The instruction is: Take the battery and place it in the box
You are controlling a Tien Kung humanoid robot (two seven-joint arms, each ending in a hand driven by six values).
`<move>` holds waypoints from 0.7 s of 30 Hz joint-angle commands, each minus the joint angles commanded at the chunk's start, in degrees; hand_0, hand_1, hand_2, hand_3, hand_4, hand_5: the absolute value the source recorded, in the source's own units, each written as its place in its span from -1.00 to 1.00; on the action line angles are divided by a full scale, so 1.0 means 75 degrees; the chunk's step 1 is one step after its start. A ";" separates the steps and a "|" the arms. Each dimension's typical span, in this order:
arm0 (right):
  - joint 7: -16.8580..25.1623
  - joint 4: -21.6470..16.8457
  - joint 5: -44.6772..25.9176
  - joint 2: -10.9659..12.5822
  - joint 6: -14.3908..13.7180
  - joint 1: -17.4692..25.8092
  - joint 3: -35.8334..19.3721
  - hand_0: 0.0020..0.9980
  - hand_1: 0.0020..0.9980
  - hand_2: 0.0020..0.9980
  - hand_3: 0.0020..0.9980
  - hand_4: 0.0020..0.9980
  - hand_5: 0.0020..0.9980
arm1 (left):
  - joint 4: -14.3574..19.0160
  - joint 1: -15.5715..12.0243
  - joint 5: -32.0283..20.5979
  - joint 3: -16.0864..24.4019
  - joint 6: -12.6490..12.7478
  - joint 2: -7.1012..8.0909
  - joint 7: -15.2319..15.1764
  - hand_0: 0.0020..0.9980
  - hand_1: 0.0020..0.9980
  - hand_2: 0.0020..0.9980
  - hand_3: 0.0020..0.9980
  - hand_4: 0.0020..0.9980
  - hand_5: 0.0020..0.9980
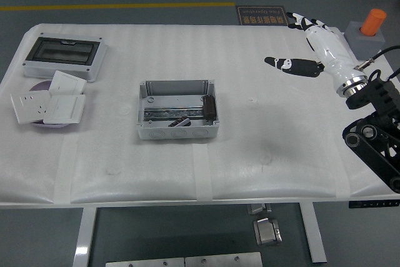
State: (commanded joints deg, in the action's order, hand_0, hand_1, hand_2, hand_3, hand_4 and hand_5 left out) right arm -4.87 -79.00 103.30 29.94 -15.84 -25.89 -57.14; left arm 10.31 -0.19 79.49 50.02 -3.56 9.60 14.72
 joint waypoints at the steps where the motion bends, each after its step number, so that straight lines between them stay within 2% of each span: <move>1: 0.0004 -0.0004 0.0005 0.0010 -0.0010 0.0051 -0.0049 1.00 0.63 0.60 0.83 1.00 0.18 | 0.0000 0.0001 0.0003 0.0002 0.0004 0.0006 -0.0003 0.25 0.28 -0.16 0.16 -0.12 -0.16; 16: 0.0011 -0.0272 0.0168 0.0072 -0.0097 0.0801 -0.0996 0.96 0.62 0.58 0.79 1.00 0.15 | 0.0000 0.0054 0.0109 0.0017 0.0012 0.0107 -0.0035 0.25 0.28 -0.15 0.16 -0.12 -0.16; 21: 0.0133 -0.0297 0.0061 0.0071 -0.0017 0.1021 -0.1274 0.96 0.62 0.57 0.78 1.00 0.15 | 0.0000 0.0108 0.0162 0.0040 0.0008 0.0150 -0.0019 0.25 0.28 -0.14 0.16 -0.12 -0.16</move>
State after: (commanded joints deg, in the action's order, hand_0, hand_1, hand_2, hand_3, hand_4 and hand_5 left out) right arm -3.86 -81.22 103.76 30.47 -15.97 -18.23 -66.70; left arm 10.31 0.62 80.71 50.32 -3.50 10.72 14.57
